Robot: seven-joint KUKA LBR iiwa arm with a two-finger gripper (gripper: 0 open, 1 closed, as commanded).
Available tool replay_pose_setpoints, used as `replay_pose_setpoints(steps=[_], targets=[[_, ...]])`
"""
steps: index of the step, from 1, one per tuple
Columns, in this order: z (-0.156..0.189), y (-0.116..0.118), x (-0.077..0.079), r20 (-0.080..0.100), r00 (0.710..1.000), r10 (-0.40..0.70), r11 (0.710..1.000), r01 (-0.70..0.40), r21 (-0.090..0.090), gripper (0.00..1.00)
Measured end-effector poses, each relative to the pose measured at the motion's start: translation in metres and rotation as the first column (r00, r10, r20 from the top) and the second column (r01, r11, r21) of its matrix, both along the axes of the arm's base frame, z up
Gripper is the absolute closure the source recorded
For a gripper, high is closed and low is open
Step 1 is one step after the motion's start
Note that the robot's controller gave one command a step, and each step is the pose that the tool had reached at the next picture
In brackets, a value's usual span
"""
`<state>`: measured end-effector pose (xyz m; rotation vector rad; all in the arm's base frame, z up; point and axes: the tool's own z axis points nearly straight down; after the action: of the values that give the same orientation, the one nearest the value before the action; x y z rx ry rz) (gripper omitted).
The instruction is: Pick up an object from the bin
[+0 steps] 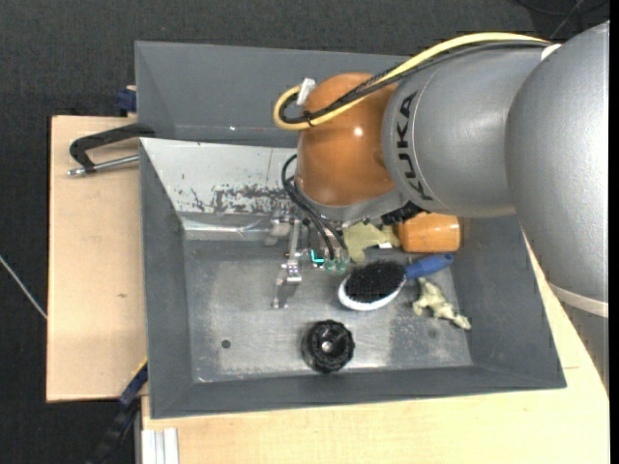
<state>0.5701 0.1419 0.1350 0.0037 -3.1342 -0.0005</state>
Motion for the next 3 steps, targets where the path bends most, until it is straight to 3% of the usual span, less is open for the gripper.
replay_pose_setpoints(steps=[1, 2, 3], targets=[[0.094, 0.009, -0.026, 0.020, 0.995, 0.094, 0.996, -0.094, 0.003, 0.00], [0.034, -0.066, -0.039, 0.002, 0.998, 0.068, 0.998, -0.068, -0.003, 0.00], [-0.048, -0.104, -0.048, 0.018, 0.999, 0.047, 0.999, -0.047, 0.002, 0.00]])
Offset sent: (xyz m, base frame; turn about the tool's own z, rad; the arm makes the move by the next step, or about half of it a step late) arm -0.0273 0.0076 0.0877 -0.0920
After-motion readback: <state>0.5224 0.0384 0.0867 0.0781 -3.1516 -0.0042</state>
